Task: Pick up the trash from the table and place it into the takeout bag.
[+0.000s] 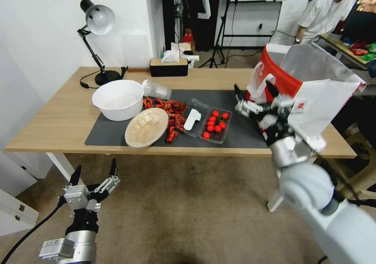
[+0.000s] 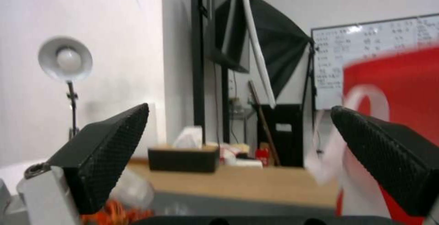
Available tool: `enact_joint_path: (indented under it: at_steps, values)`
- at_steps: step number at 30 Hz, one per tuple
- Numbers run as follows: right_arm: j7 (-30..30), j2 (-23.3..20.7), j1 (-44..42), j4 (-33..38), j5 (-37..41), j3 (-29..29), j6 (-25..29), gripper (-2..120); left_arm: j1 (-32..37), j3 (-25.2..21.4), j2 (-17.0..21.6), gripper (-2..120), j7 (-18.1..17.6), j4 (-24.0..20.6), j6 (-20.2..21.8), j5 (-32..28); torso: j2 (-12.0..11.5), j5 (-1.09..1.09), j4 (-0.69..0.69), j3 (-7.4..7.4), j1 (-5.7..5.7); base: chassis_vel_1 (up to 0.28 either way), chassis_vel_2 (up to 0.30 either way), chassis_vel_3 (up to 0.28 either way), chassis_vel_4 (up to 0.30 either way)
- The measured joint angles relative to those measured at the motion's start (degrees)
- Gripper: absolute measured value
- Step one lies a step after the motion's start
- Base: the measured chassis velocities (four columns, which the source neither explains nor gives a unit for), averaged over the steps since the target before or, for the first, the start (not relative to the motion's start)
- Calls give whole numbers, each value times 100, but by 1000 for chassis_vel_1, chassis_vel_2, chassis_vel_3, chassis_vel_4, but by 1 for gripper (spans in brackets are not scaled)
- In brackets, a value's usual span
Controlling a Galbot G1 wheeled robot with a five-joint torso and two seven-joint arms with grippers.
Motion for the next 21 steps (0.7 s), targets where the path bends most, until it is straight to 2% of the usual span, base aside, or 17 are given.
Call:
enact_joint_path:
  at_steps: [2, 3, 6, 9, 12, 21]
  values:
    - [118, 382, -558, -125, -522, -1, 347, 100, -23, 5, 16, 100, 2, 32, 1, -16, 0, -1, 0, 0, 0, 0, 0, 0, 0]
    - [118, 382, -558, -125, -522, -1, 347, 100, -23, 5, 16, 100, 2, 32, 1, -16, 0, -1, 0, 0, 0, 0, 0, 0, 0]
    - [289, 739, -1235, -268, -1023, -40, 621, 100, -45, 4, 38, 100, 8, 76, 3, -58, 0, -1, 0, 0, 0, 0, 0, 0, 0]
    - [297, 793, -1357, -282, -1078, -51, 707, 100, -49, 7, 40, 100, 9, 83, 3, -65, 0, 0, -1, 0, 0, 0, 0, 0, 0]
    - [352, 1008, -1899, -356, -1173, -60, 783, 100, -65, 67, 49, 100, 10, 108, 6, -86, 0, -1, -1, 0, 0, 0, 0, 0, 0]
    - [506, 1056, -2150, -405, -1133, -74, 665, 100, -82, 114, 71, 100, 12, 136, 8, -86, 0, 0, 0, 0, 0, 0, 0, 0, 0]
